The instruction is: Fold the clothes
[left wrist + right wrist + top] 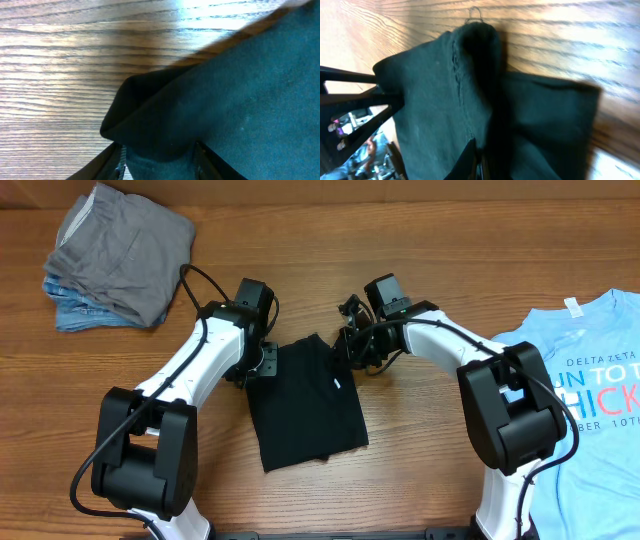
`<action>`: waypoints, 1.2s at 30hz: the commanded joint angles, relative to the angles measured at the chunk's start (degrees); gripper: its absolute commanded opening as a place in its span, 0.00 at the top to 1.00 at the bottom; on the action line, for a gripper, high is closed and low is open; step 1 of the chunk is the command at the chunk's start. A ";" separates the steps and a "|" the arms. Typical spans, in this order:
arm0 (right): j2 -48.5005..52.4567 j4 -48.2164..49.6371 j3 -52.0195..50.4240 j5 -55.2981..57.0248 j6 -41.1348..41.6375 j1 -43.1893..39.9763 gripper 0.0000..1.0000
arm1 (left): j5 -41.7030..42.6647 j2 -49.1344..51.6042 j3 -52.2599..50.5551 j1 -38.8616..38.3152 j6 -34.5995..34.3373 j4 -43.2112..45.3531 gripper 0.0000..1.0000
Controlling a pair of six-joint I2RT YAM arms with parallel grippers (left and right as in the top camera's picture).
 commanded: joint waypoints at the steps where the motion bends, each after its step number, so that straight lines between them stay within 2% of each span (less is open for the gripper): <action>1: -4.13 -1.22 1.31 -1.36 0.02 -2.40 0.96 | -2.54 -0.02 -0.81 0.26 1.38 0.13 0.54; 10: -7.43 -7.63 1.31 5.92 0.26 -4.61 0.95 | -2.62 -0.02 -0.83 0.26 1.36 0.94 0.55; 12: -7.43 -8.02 1.31 6.91 0.24 -4.61 0.71 | -2.58 -0.02 -0.81 0.26 1.33 1.05 0.49; 13: -7.43 -8.02 1.31 7.37 0.31 -4.61 0.67 | -2.40 -0.02 -0.81 0.26 1.33 1.05 0.45; 16: -7.45 -8.35 1.31 9.01 1.84 -4.87 0.60 | -2.21 -0.04 -0.74 0.39 1.36 0.81 0.37; 20: -8.68 -10.05 1.31 8.98 1.16 -6.03 0.59 | -1.49 -0.15 1.36 1.40 1.31 -3.65 0.34; 22: -10.19 -11.02 1.31 8.87 -0.46 -6.16 0.59 | 2.05 -0.20 2.49 1.97 1.33 -6.62 0.34; 23: -10.99 -11.41 1.31 8.74 -1.46 -6.16 0.59 | 3.98 -0.20 2.93 2.23 1.33 -8.20 0.29; 26: -14.27 -12.68 1.33 8.48 -3.93 -6.16 0.56 | 5.95 -0.22 3.63 3.21 1.33 -11.28 0.24; 28: -16.79 -13.29 1.31 8.37 -4.63 -6.16 0.55 | 6.19 -0.28 4.13 4.00 1.77 -12.74 0.24; 30: -19.63 -13.62 1.33 8.20 -4.61 -6.16 0.53 | 8.66 -0.98 4.85 5.03 3.93 -14.60 0.36; 32: -22.56 -14.01 1.33 7.41 -4.57 -6.16 0.53 | 10.71 -2.80 5.07 5.99 5.38 -15.41 0.39; 34: -25.33 -14.53 1.33 6.38 -4.52 -6.16 0.50 | 11.30 -6.25 5.07 7.17 5.66 -16.26 0.37; 36: -28.02 -15.58 1.31 5.42 -4.31 -6.14 0.46 | 11.06 -10.43 5.07 8.48 5.64 -17.46 0.30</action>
